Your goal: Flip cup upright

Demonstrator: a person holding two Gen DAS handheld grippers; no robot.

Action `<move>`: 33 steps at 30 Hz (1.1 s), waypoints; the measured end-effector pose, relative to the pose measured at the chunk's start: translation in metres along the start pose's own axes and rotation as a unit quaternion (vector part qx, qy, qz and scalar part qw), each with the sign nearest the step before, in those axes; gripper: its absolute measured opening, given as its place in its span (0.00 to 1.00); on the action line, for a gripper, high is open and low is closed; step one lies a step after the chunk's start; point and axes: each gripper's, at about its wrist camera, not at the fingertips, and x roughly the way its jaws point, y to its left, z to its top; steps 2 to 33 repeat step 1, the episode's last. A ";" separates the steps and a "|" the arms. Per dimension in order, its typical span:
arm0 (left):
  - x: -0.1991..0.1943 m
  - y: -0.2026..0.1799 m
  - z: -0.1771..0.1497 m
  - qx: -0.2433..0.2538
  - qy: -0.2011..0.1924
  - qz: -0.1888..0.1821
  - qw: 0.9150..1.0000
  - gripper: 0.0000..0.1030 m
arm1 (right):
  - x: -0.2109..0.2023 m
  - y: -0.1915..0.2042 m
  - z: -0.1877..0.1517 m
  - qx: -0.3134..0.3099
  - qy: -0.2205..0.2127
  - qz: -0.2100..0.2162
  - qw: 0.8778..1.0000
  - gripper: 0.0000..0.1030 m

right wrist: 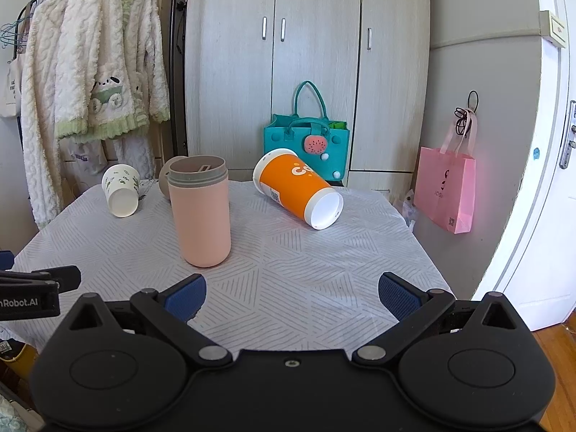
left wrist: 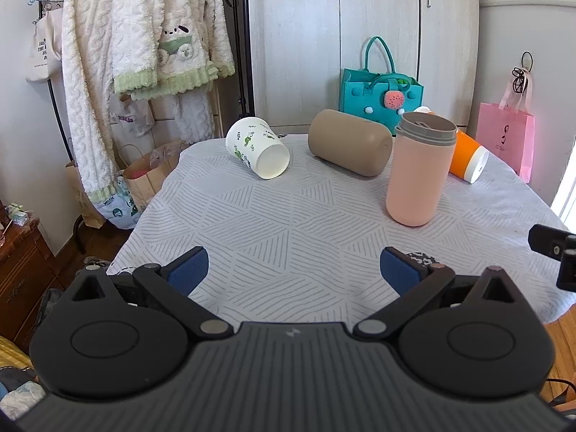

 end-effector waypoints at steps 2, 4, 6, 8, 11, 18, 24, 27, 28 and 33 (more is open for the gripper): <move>0.000 0.000 0.000 0.000 0.000 0.000 1.000 1.00 | 0.000 0.000 0.000 0.000 0.000 0.001 1.000 1.00; 0.000 0.000 0.000 0.000 0.000 0.000 1.000 1.00 | 0.000 0.000 0.000 0.000 0.000 0.001 1.000 1.00; 0.000 0.000 0.000 0.000 0.000 0.000 1.000 1.00 | 0.000 0.000 0.000 0.000 0.000 0.001 1.000 1.00; 0.000 0.000 0.000 0.000 0.000 0.000 1.000 1.00 | 0.000 0.000 0.000 0.000 0.000 0.001 1.000 1.00; 0.000 0.000 0.000 0.000 0.000 0.000 1.000 1.00 | 0.000 0.000 0.000 0.000 0.000 0.001 1.000 1.00; 0.000 0.000 0.000 0.000 0.000 0.000 1.000 1.00 | 0.000 0.000 0.000 0.000 0.000 0.001 1.000 1.00; 0.000 0.000 0.000 0.000 0.000 0.000 1.000 1.00 | 0.000 0.000 0.000 0.000 0.000 0.001 1.000 1.00; 0.000 0.000 0.000 0.000 0.000 0.000 1.000 1.00 | 0.000 0.000 0.000 0.000 0.000 0.001 1.000 1.00; 0.000 0.000 0.000 0.000 0.000 0.000 1.000 1.00 | 0.000 0.000 0.000 0.000 0.000 0.001 1.000 1.00; 0.000 0.000 0.000 0.000 0.000 0.000 1.000 1.00 | 0.000 0.000 0.000 0.000 0.000 0.001 1.000 1.00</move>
